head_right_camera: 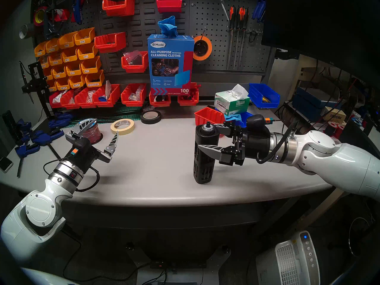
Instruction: Pick a screwdriver bit and insert it into the screwdriver
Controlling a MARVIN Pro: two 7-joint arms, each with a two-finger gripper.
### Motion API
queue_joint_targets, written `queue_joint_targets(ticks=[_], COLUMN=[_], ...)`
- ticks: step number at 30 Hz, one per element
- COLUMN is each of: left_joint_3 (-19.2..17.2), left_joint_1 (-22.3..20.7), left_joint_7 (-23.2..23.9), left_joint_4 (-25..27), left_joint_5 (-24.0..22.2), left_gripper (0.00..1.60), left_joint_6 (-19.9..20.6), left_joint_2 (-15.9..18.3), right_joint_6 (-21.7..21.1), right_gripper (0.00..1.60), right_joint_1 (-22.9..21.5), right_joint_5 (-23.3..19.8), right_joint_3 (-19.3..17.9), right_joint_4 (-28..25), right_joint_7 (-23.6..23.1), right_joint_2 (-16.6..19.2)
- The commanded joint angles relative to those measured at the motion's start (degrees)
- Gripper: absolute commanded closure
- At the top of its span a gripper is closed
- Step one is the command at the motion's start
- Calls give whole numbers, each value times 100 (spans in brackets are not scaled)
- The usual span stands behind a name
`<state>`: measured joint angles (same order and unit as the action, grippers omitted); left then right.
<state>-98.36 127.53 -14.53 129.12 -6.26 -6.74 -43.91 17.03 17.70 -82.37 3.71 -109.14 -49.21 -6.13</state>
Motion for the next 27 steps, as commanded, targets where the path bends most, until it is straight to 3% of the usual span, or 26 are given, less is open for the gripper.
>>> queue_joint_targets(ticks=[1,12,16,17,18,19,20,27], left_joint_3=[-106,-106,-106,-106,-106,-106,-106,-106], left_joint_1=[-49,-49,-49,-49,-49,-49,-49,-49], left_joint_7=[-20,-20,-20,-20,-20,-20,-20,-21], left_joint_4=[148,148,148,148,148,148,148,148], left_joint_5=[-12,-12,-12,-12,-12,-12,-12,-12], left_gripper=[0,0,0,0,0,0,0,0], left_joint_6=[-66,-67,-66,-66,-66,-66,-66,-66], left_joint_2=[4,4,4,4,4,4,4,4], right_joint_6=[164,231,264,270,273,273,279,317], right_gripper=[0,0,9,20,52,52,67,58], right_joint_1=[-101,-126,-134,-136,-138,-138,-141,-157], right_joint_5=[-31,-31,-27,-25,-28,-28,-24,-12], right_joint_3=[-61,11,35,39,44,44,48,76], right_joint_4=[-62,-96,-110,-113,-115,-115,-117,-125], right_joint_7=[111,212,244,249,251,251,257,284], right_joint_2=[20,21,21,21,21,21,21,22])
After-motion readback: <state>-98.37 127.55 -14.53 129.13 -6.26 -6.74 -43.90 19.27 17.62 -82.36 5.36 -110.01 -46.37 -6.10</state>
